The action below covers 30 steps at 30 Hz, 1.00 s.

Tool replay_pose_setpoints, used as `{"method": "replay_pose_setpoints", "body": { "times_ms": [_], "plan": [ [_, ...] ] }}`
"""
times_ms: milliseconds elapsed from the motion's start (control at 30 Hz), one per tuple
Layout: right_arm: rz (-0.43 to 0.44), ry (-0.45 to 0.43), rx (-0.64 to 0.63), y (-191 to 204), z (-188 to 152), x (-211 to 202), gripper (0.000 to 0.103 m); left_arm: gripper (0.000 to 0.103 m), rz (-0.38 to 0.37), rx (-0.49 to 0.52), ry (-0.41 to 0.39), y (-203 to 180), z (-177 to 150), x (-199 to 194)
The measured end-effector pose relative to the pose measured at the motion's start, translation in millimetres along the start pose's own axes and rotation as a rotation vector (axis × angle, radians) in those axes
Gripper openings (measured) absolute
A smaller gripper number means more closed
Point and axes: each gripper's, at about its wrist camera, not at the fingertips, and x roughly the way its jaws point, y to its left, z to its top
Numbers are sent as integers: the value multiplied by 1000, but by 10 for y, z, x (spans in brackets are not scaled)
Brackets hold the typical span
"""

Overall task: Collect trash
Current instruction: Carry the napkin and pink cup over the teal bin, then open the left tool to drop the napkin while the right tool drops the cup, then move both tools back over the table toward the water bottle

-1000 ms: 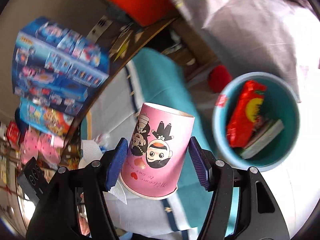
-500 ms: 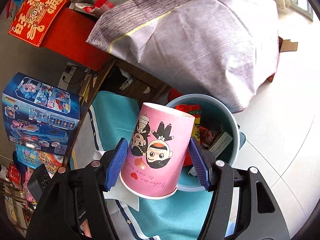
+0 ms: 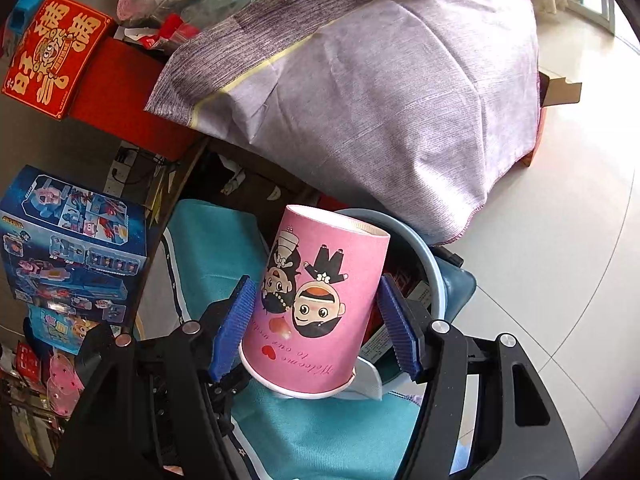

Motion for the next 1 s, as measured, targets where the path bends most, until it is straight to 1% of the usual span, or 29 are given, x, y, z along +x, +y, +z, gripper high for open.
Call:
{"method": "replay_pose_setpoints", "body": {
  "times_ms": [33, 67, 233, 400, 467, 500, 567, 700, 767, 833, 933, 1000],
  "plan": [
    [-1, 2, 0, -3, 1, 12, 61, 82, 6, 0, -2, -1, 1, 6],
    [-2, 4, 0, -3, 2, 27, 61, 87, 16, 0, -2, 9, -9, 6],
    [-4, 24, 0, 24, -18, 145, 61, 92, 33, -5, 3, 75, -76, -50],
    [-9, 45, -16, 112, -36, 263, 61, 94, 20, -29, 4, 168, -163, -121],
    [-17, 55, -31, 171, -47, 321, 63, 95, 17, -38, 2, 212, -203, -155],
    [-20, 61, -35, 197, -52, 348, 65, 95, 15, -43, 3, 220, -213, -167],
    [-28, 72, -37, 246, -68, 408, 77, 96, 8, -57, 2, 264, -246, -203],
    [-48, 99, -38, 312, -123, 502, 78, 97, 3, -83, -7, 347, -302, -267],
    [-59, 107, -34, 319, -156, 525, 80, 97, -4, -92, -7, 395, -338, -292],
    [-70, 112, -26, 314, -184, 533, 81, 97, -5, -97, -8, 427, -376, -317],
    [-86, 121, -9, 306, -225, 544, 86, 98, -6, -99, -10, 459, -432, -355],
    [-96, 124, -7, 318, -257, 541, 87, 98, -8, -103, -12, 475, -466, -388]
  ]
}}
